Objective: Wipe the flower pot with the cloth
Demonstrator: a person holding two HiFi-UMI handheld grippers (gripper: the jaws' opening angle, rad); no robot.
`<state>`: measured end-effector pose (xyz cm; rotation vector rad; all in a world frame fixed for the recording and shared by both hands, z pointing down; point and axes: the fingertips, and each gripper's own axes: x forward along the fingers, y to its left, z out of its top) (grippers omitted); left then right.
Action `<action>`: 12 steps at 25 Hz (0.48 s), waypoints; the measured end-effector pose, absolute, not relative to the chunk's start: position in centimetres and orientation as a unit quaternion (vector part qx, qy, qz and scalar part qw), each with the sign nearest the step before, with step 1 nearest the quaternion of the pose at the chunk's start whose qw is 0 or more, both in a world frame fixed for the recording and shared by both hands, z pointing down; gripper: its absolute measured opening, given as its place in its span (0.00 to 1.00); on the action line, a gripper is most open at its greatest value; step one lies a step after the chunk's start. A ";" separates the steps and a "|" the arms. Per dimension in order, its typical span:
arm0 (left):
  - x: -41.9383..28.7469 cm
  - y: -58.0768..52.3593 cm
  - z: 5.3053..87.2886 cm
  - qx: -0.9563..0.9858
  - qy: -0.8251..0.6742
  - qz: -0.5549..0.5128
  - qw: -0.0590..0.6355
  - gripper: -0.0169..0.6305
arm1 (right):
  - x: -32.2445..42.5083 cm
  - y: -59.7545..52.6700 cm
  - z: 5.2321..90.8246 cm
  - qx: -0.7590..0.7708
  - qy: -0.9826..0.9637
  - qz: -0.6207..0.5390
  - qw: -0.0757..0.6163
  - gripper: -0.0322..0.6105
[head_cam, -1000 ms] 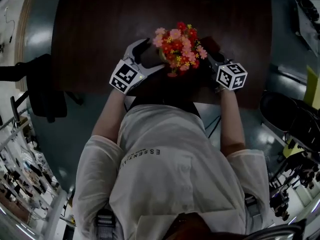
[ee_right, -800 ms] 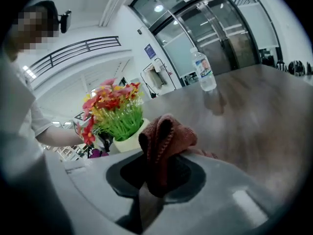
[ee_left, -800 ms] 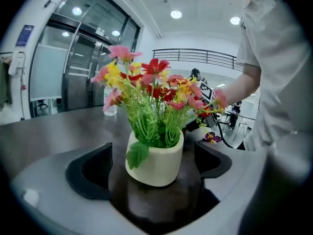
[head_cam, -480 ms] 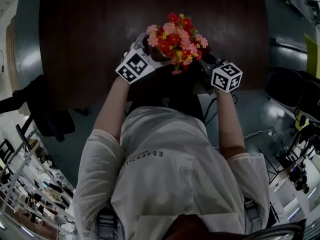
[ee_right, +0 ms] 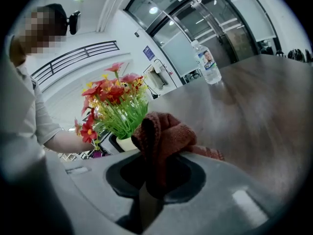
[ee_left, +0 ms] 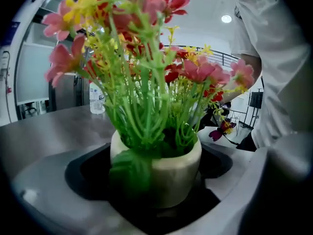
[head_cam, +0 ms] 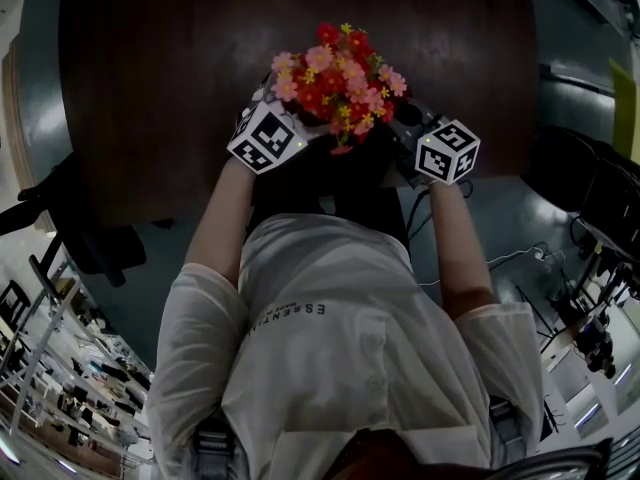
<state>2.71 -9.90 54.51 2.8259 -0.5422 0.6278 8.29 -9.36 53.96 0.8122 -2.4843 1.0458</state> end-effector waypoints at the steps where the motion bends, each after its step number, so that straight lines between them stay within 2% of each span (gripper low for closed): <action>1: 2.9 -10.1 54.5 0.953 -0.190 0.212 0.101 0.88 | 8.2 -9.2 53.9 0.278 -0.873 0.362 0.168 0.13; 12: 2.4 -11.0 52.4 0.950 -0.223 0.188 0.109 0.90 | 7.7 -9.3 52.9 0.274 -0.882 0.346 0.165 0.13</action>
